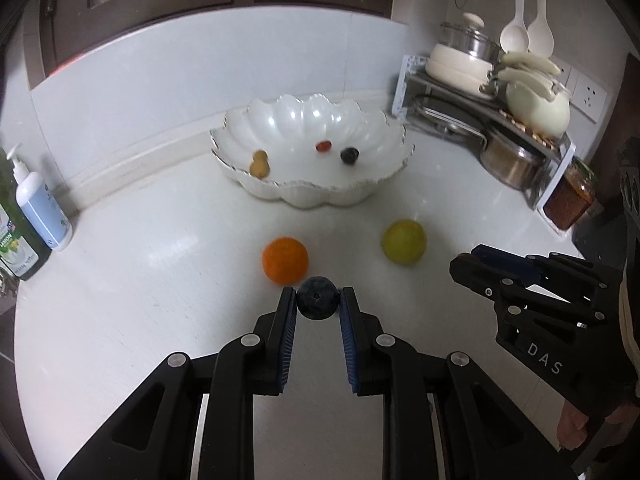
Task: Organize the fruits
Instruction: 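Carry both held fruits up and over the white scalloped bowl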
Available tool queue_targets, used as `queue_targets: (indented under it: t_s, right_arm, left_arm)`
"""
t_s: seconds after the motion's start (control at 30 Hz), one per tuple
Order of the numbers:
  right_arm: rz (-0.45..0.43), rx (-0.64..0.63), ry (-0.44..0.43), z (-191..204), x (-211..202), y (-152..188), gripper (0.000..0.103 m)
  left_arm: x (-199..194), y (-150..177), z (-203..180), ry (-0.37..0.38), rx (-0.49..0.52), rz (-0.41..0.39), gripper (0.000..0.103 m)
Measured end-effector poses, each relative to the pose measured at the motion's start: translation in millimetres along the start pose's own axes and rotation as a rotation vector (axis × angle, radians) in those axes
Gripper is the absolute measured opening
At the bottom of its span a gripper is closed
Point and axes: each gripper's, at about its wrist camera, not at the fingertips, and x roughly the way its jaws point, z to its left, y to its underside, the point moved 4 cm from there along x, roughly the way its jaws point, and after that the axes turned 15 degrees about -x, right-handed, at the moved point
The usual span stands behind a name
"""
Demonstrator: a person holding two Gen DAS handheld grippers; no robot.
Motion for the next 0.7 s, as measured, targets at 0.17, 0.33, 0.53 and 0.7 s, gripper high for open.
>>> queue_targets:
  t_s: [0.17, 0.33, 0.53, 0.7]
  right_arm:
    - [-0.044, -0.009, 0.012, 0.4, -7.0, -15.5, 0.023]
    - [-0.09, -0.017, 0.026, -0.2, -15.4, -32.2, 0.023]
    - [-0.148, -0.02, 0.044, -3.9, -25.1, -53.8, 0.023]
    - [-0.187, -0.018, 0.061, -9.5, -31.1, -72.0, 0.023]
  left_arm:
    - [-8.6, -16.5, 0.0, -0.012, 0.007, -0.049, 0.023]
    - [-19.2, -34.1, -2.4, -0.008, 0.024, -0.107, 0.023]
    - [-28.3, -54.7, -6.9, 0.004, 0.028, -0.152, 0.023]
    - [-31.8, -72.5, -10.5, 0.015, 0.024, -0.179, 0.023]
